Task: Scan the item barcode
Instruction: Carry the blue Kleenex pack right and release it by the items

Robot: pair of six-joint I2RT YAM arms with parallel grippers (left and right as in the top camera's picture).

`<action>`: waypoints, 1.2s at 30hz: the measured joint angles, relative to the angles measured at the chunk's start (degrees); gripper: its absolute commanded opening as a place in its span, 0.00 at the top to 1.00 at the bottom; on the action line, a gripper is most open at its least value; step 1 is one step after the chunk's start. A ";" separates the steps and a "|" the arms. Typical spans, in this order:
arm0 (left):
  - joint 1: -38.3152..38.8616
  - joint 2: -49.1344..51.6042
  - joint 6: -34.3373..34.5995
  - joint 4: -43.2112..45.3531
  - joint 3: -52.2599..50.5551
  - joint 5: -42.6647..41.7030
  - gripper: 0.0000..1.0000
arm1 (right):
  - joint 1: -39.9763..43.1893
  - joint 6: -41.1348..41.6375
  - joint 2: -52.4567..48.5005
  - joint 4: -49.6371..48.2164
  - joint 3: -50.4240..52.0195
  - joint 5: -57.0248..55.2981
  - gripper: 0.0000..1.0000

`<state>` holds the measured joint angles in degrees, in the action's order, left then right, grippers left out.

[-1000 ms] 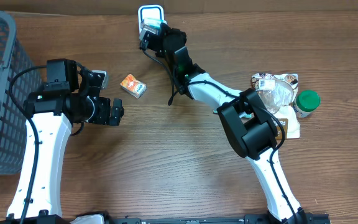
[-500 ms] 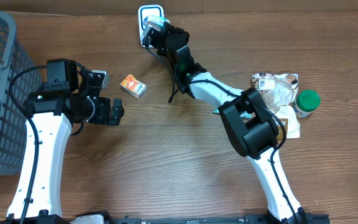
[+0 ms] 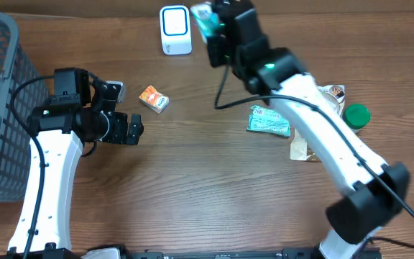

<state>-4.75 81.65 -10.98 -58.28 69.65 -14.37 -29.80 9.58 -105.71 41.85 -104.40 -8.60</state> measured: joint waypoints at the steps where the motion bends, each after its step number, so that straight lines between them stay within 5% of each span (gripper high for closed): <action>1: 0.00 0.02 0.00 -0.09 0.00 0.00 0.00 | 0.85 2.69 0.59 4.55 -0.31 2.03 0.96; 3: 0.00 0.00 0.00 0.00 0.00 0.00 0.01 | 3.48 7.08 0.31 16.20 0.59 5.11 0.96; 6: 0.00 0.02 0.00 -0.04 0.00 0.00 0.00 | 7.32 10.10 -0.11 21.05 5.16 6.91 0.96; 17: 0.00 0.02 0.00 0.00 0.00 0.02 0.01 | 22.60 12.90 -0.96 16.61 22.71 12.72 0.89; 18: 0.00 0.02 0.00 -0.04 0.00 0.00 0.01 | 22.64 12.79 -0.96 16.65 23.02 12.87 0.80; 19: 0.00 0.02 0.00 -0.02 0.00 0.02 0.01 | 22.64 13.05 -0.98 16.70 23.50 13.31 0.53; 20: 0.00 0.02 0.00 0.00 0.00 0.02 0.00 | 22.58 12.57 -0.98 16.65 23.50 13.62 0.08; 21: 0.00 0.02 0.00 -0.02 0.00 0.00 0.00 | 22.60 12.46 -0.96 17.09 23.50 13.79 0.00; 27: 0.00 0.02 -0.02 -0.02 0.00 0.00 0.00 | 22.25 11.82 -1.73 29.00 11.56 16.28 0.00; 36: 0.00 0.02 0.00 -0.04 0.00 0.02 0.00 | 13.31 14.58 -1.57 8.74 5.88 31.69 0.00</action>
<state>-4.75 81.67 -10.98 -58.33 69.65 -14.35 -16.49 24.16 -107.28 50.59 -98.52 23.09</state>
